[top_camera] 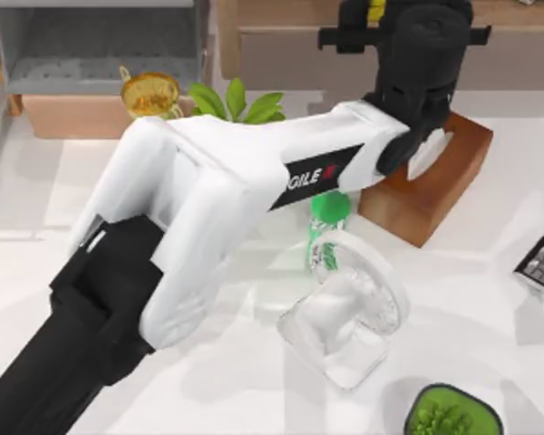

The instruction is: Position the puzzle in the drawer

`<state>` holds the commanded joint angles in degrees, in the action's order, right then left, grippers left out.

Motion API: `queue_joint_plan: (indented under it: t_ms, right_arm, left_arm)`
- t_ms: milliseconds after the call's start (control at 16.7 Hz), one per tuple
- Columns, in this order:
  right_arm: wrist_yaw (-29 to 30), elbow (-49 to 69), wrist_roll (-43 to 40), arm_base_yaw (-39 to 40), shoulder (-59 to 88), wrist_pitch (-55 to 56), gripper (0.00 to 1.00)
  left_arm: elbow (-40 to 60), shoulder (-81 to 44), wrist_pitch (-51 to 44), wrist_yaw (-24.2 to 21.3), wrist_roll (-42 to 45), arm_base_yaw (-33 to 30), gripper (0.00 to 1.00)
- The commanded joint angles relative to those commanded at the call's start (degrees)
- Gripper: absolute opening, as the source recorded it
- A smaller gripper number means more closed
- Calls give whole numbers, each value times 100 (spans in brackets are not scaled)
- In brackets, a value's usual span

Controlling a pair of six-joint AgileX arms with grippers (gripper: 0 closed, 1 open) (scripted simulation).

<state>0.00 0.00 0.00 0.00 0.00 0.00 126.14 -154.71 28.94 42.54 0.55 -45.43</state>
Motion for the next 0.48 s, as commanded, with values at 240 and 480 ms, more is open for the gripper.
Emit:
queue_joint_plan:
  t_ms: [240, 480]
  right_arm:
    - [0, 0, 0, 0, 0, 0, 100]
    - [0, 0, 0, 0, 0, 0, 100]
  left_arm:
    - [0, 0, 0, 0, 0, 0, 10]
    - [0, 0, 0, 0, 0, 0, 0]
